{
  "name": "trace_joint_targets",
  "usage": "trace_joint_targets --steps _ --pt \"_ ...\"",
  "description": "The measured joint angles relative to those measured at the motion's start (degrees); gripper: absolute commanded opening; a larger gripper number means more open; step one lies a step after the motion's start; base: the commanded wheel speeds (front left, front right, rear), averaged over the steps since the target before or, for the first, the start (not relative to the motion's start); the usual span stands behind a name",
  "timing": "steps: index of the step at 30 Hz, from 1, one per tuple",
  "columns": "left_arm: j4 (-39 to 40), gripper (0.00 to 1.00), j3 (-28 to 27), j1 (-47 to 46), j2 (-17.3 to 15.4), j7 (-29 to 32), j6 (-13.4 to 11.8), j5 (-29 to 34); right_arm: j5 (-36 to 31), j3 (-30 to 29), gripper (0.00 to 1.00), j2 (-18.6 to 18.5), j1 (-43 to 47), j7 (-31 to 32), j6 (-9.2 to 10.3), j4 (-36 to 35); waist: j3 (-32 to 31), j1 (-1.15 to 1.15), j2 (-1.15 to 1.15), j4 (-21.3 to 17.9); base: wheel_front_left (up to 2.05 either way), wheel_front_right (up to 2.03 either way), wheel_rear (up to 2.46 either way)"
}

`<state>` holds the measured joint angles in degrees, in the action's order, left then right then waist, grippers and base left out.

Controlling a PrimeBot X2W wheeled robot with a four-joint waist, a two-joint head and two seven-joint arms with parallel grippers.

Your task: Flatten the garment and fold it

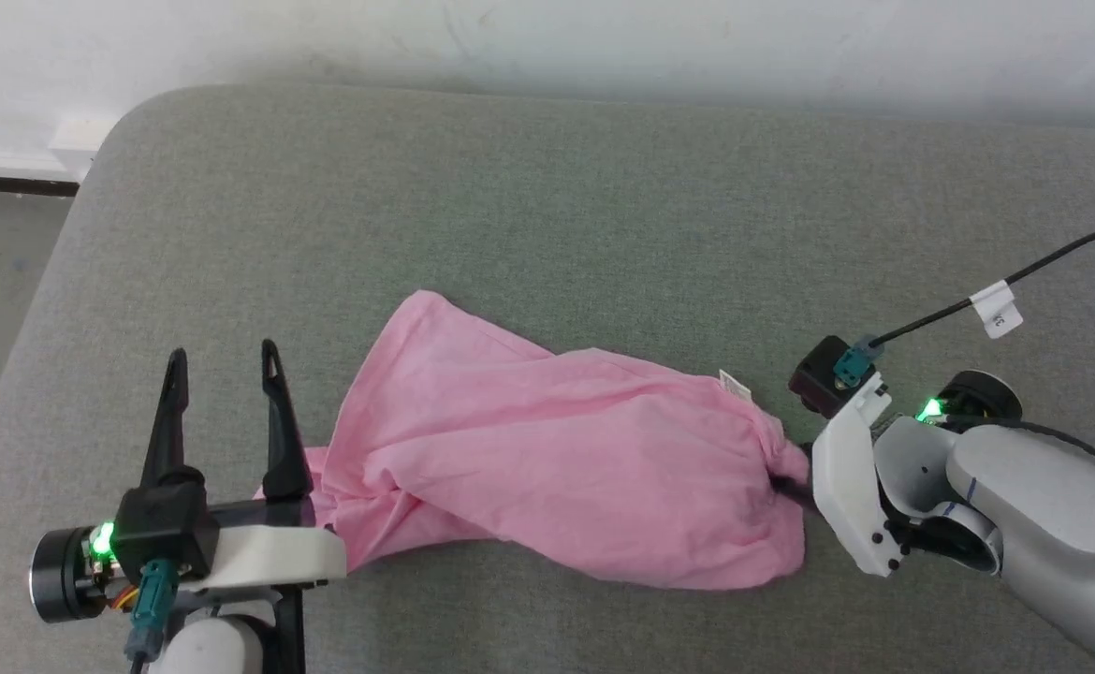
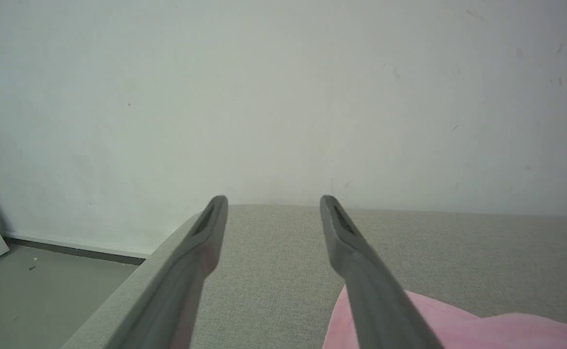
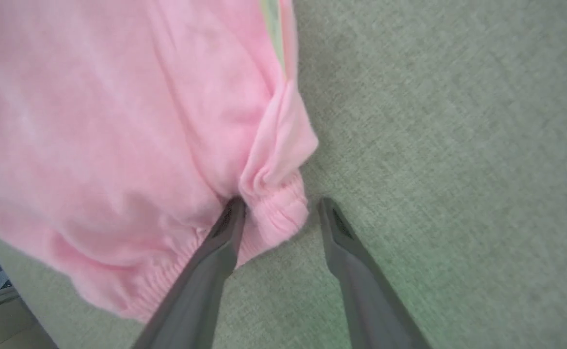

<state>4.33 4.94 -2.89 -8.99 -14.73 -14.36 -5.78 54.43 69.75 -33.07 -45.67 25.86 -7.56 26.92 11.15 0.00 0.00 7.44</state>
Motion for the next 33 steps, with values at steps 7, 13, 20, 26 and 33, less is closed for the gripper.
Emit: trace_joint_targets --steps 7,13,20,26,33 --pt "-1.0 1.00 -2.5 -3.2 -0.9 0.0 2.9 1.6 -2.0 1.5 0.00 0.1 -0.4 -10.7 -0.05 1.5 -0.9 0.00 0.00 -1.9 0.00 0.00 0.00" --pt "-8.7 1.00 -2.0 -13.9 -6.5 0.1 10.0 2.1 -4.2 1.6 0.00 -3.7 -1.1 -16.8 -0.05 -1.5 -2.1 0.00 0.00 -4.3 0.00 0.00 0.00" --pt "-22.4 1.00 5.9 -30.7 -11.8 16.6 20.5 2.2 -6.0 0.5 0.00 -5.4 -1.4 -19.6 -0.04 -6.2 -1.8 0.01 0.00 -7.1 0.00 0.00 0.00" --pt "-31.5 1.00 22.2 -39.9 -16.3 37.1 21.5 -8.6 -7.5 -0.4 0.00 -4.5 -1.8 -20.2 -0.04 -8.2 0.0 0.01 0.00 -9.1 0.00 0.00 0.00" --pt "-30.4 1.00 39.3 -48.2 -24.2 55.5 21.7 -25.1 -9.1 -0.5 0.00 -3.0 -2.8 -20.6 -0.04 -8.6 2.4 0.01 0.00 -11.8 0.00 0.00 0.00"
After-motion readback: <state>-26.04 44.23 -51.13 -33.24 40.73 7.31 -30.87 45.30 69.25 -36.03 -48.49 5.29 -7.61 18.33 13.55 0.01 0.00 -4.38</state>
